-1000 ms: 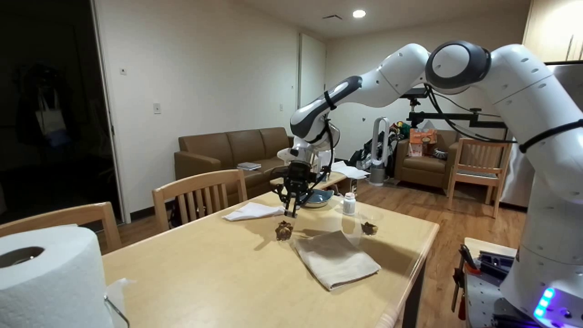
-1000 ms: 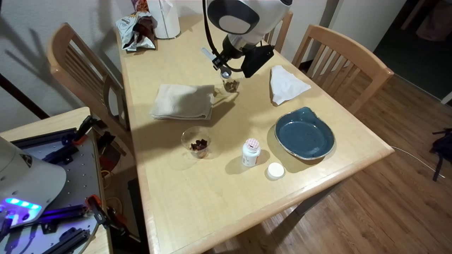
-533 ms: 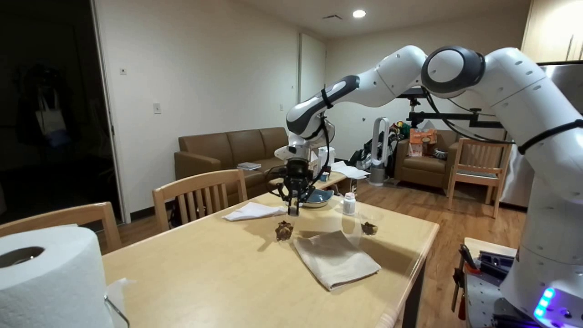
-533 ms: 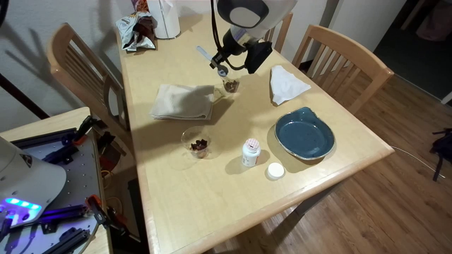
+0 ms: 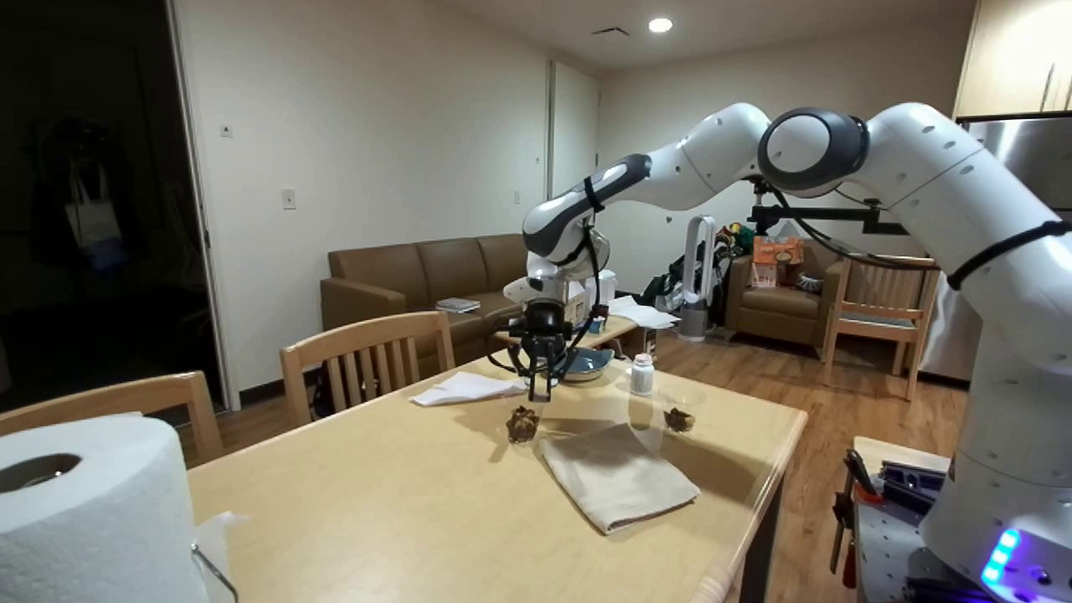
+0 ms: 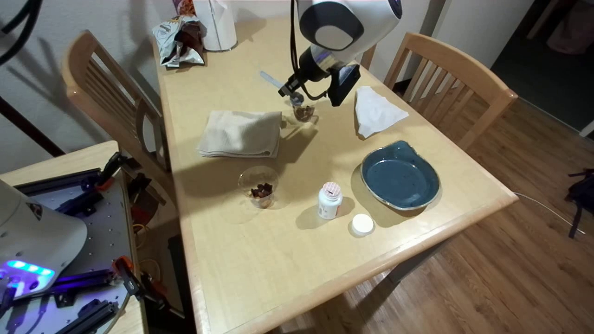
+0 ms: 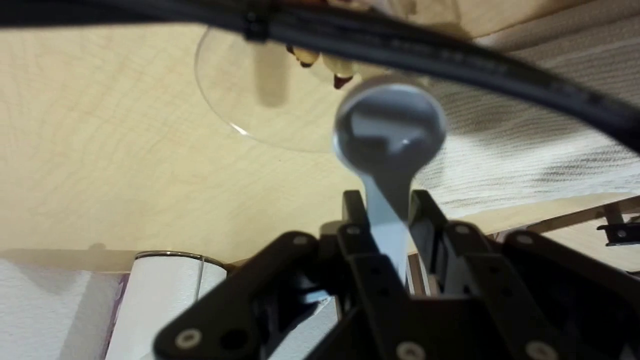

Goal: Move the spoon from the white towel to the table then use the towel to wipe the table

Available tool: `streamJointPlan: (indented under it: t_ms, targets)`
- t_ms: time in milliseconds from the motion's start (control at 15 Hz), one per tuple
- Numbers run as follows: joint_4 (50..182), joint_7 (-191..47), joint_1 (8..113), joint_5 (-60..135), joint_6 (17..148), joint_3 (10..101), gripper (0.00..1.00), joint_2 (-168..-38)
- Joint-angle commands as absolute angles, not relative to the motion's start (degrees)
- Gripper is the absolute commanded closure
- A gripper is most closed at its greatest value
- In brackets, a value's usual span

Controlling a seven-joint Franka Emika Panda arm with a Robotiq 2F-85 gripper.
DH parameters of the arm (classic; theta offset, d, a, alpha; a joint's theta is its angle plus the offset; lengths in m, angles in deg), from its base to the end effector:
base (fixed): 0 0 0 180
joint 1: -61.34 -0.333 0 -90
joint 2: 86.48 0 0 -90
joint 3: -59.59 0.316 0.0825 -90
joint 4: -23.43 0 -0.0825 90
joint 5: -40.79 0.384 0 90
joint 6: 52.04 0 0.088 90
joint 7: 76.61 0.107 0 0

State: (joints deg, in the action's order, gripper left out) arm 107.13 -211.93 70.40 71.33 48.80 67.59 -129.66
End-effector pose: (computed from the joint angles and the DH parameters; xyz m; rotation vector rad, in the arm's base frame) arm 0.6751 0.0177 0.2256 -1.2273 -2.1409 -0.5009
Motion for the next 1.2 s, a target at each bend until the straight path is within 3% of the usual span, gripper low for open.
streamJointPlan:
  t_ms: [0, 333, 467, 1133]
  targets:
    - [104.0, -212.7, 71.1, 69.6, 47.2, 68.1, 0.41, -131.4]
    - [103.9, -211.8, 71.0, 69.5, 48.8, 67.8, 0.08, -131.4]
    - [104.2, -211.7, 71.1, 69.9, 49.6, 67.8, 0.0, -131.3]
    - [115.6, -195.6, 62.4, 54.1, 74.1, 63.4, 0.0, -122.5]
